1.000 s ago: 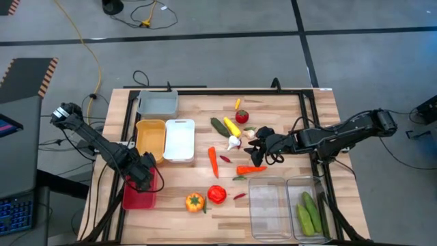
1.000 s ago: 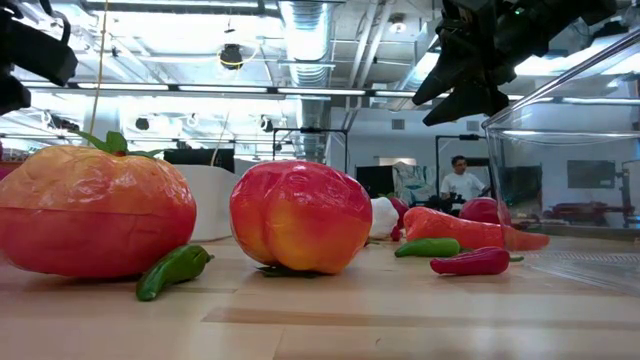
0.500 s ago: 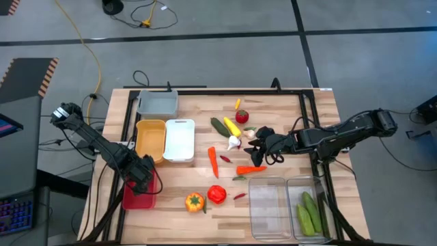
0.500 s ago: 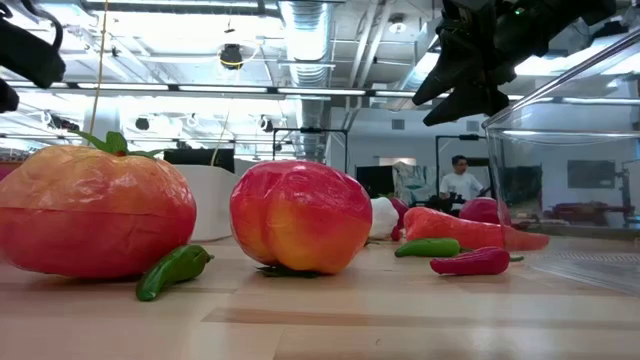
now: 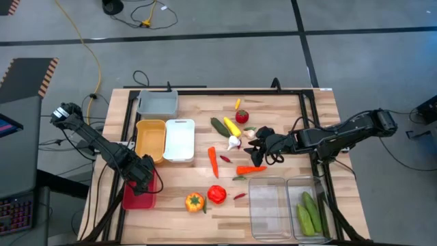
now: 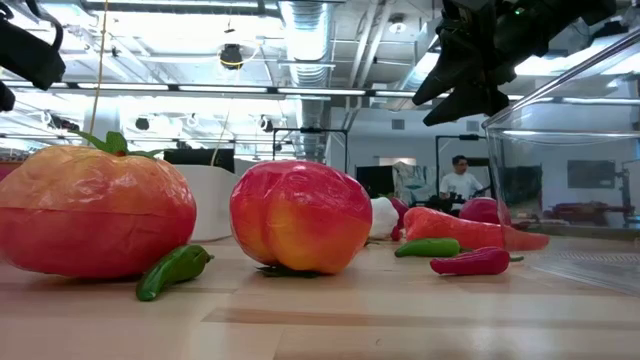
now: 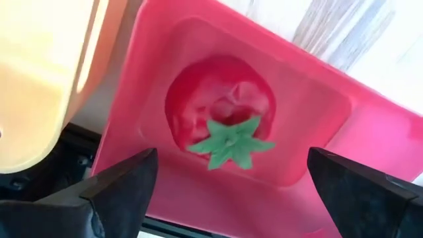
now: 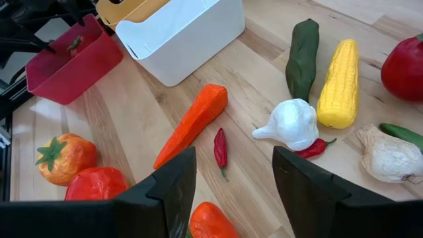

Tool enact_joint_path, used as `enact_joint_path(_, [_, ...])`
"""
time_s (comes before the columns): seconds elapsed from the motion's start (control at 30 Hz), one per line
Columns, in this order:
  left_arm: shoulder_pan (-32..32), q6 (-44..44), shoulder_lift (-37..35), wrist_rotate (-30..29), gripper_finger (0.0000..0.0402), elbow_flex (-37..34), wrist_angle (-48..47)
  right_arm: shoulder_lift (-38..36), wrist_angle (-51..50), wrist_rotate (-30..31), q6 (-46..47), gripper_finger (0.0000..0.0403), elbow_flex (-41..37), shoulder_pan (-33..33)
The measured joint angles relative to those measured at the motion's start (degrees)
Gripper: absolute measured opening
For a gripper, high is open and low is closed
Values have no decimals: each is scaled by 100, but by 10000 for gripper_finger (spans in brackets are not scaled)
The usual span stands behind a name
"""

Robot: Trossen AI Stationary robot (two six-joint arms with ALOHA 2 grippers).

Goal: Sort produce into baskets
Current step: Put the left orange tomato into the red bin

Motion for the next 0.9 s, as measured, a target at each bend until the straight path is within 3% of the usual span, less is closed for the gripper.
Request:
enact_joint_path(0.17, [0, -29, 2, -34, 375, 0, 555, 0, 1, 0, 0, 225, 0, 0])
enact_joint_path(0.6, [401, 643, 2, -352, 375, 2, 3513, 0, 0, 0, 0, 225, 0, 0])
enact_joint_path(0.9, [533, 1085, 2, -517, 375, 2, 4292, 0, 1, 0, 2, 225, 0, 0])
